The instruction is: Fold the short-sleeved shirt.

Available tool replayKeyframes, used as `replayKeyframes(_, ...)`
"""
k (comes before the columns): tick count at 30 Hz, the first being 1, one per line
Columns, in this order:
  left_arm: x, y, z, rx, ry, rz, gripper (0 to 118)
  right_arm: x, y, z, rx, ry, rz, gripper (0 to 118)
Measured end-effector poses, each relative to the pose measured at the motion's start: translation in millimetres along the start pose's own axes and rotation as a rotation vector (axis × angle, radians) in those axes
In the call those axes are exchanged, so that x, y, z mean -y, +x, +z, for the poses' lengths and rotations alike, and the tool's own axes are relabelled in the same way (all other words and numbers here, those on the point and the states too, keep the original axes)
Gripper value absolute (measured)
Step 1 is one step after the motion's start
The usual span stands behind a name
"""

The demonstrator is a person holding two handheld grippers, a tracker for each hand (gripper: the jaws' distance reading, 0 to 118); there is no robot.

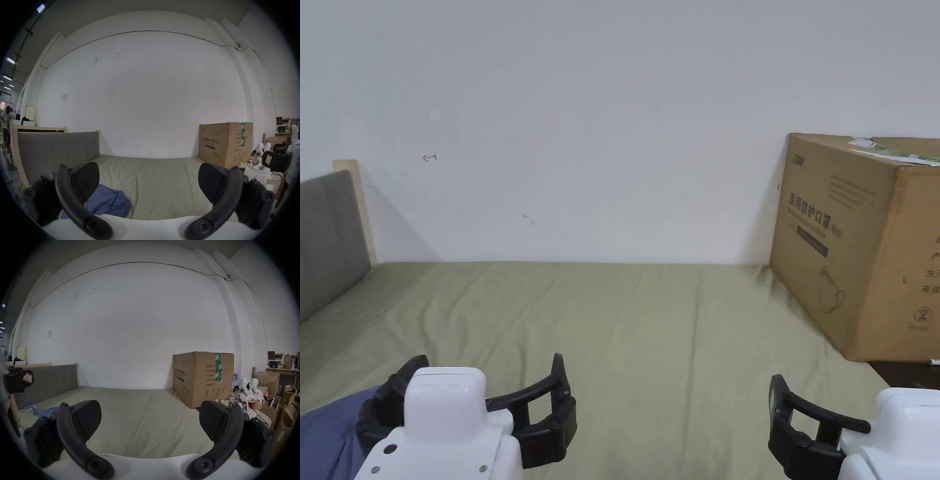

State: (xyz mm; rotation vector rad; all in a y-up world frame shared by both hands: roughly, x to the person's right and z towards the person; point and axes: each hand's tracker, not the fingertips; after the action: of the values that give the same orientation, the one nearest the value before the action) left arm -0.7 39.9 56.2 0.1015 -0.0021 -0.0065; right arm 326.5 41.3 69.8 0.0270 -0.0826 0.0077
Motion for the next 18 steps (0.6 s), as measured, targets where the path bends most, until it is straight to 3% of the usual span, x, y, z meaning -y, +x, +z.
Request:
replayKeyframes(12, 0.1, -1.9, -8.4, 0.041, -0.037, 0.013, 118, -3.8, -5.7, -1.1, -0.036, 0.01, 0.022, 118)
replayKeyframes(18, -0.2, 0.3, -8.3, 0.036, -0.015, 0.01, 118, -8.1, -4.2, -5.2, 0.002, 0.018, 0.003, 118)
